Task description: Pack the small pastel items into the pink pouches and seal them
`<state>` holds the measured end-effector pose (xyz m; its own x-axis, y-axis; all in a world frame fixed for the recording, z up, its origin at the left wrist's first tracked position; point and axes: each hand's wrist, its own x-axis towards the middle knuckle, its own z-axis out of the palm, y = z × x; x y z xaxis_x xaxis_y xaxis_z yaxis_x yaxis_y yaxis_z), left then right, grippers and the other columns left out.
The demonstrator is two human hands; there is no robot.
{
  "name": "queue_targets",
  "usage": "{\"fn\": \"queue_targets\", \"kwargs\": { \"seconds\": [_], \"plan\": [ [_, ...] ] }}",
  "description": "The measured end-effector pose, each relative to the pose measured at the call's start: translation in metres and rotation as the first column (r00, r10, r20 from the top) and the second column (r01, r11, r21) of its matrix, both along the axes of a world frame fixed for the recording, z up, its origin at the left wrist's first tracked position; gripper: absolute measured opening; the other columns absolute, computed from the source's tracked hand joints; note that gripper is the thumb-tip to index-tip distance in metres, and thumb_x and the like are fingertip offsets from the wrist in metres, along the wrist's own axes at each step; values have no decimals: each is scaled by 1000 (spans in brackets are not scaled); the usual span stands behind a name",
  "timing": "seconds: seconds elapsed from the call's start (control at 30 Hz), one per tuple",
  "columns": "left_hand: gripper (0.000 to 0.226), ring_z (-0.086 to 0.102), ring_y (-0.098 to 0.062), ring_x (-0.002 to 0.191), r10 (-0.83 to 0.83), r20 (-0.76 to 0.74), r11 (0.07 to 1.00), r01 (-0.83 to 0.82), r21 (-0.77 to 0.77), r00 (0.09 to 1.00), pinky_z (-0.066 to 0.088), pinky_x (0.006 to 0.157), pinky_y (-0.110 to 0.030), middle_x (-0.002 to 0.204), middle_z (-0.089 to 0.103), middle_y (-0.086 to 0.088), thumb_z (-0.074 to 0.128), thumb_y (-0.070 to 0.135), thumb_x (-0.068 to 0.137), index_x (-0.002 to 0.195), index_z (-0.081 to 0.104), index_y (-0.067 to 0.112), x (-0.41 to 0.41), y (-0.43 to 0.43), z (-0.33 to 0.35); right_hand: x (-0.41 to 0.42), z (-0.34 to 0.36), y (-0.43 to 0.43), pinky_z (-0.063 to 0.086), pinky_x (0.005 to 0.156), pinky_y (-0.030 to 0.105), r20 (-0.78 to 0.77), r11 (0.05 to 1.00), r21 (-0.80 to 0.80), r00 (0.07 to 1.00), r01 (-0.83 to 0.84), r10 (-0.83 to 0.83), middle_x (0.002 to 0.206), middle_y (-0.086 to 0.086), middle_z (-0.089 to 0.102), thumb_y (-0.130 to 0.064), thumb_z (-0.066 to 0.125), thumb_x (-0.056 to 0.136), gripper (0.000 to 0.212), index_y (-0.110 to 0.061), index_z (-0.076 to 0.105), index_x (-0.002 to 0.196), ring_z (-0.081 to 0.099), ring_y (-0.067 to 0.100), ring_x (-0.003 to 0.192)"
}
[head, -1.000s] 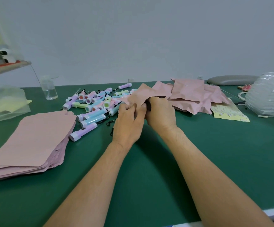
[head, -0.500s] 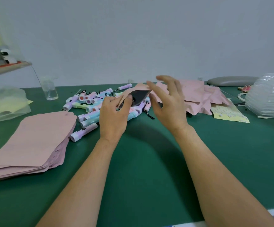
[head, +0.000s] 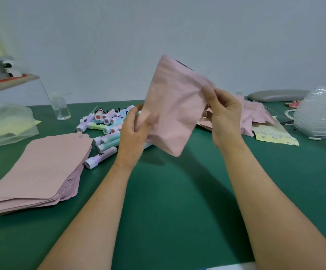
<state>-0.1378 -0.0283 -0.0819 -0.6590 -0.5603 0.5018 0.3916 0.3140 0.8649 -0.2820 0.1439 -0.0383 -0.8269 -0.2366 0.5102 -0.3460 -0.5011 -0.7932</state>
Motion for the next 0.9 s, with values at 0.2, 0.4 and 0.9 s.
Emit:
{"fn": "queue_targets", "kwargs": {
  "seconds": [0.2, 0.4, 0.9],
  "plan": [
    [33, 79, -26, 99, -221, 169, 975, 211, 74, 961, 63, 78, -28, 111, 81, -5, 86, 29, 88, 119, 77, 23, 1, -6, -13, -22, -17, 2, 47, 56, 34, 13, 944, 309, 992, 114, -124, 72, 9, 48, -29, 66, 100, 39, 6, 59, 82, 47, 18, 63],
    [44, 77, -20, 108, -314, 339, 933, 224, 280, 887, 62, 91, -40, 119, 79, 2, 79, 46, 91, 128, 72, 24, -6, -11, -22, -38, -50, 3, 55, 70, 47, 99, 690, 721, 995, -69, -4, 79, 5, 58, -34, 64, 102, 41, 3, 60, 85, 57, 21, 75],
    [17, 77, -34, 101, -198, 271, 908, 72, 412, 942, 60, 91, -43, 108, 80, -14, 77, 13, 94, 109, 80, 6, -16, -23, -37, -28, -60, 0, 60, 69, 30, 231, 712, 570, 912, -410, 340, 100, 6, 79, -38, 80, 84, 23, -16, 81, 92, 73, 20, 85]
  ]
}}
